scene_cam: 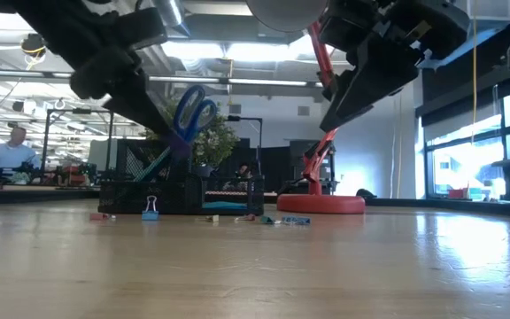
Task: Pick and place office supplies into organizer
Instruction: Put the blue eraser into the black desk organizer
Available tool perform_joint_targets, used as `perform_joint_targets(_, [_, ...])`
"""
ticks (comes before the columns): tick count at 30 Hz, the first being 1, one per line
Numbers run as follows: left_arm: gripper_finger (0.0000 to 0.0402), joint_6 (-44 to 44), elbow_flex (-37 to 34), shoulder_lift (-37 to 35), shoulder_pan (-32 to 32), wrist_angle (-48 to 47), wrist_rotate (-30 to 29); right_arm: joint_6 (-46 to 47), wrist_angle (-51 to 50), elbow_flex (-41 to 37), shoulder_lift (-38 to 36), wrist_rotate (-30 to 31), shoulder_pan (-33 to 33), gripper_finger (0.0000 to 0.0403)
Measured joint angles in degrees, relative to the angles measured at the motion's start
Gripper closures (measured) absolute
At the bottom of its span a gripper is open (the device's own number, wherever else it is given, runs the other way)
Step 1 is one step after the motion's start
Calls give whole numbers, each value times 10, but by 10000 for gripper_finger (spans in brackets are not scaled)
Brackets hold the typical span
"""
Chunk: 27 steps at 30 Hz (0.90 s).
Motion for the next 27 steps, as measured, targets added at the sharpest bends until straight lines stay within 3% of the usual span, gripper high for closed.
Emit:
perform_joint_targets(5, [384,-41,1,-12,-1,-45,34,-9,3,0,0,0,0,208])
perform_joint_targets(11, [384,-82,1,-11,3,-88,16,-17,4,0,0,0,0,208])
perform_joint_targets(27, [380,-67,1,56,38,-87,45,-20,14,0,1,0,0,208])
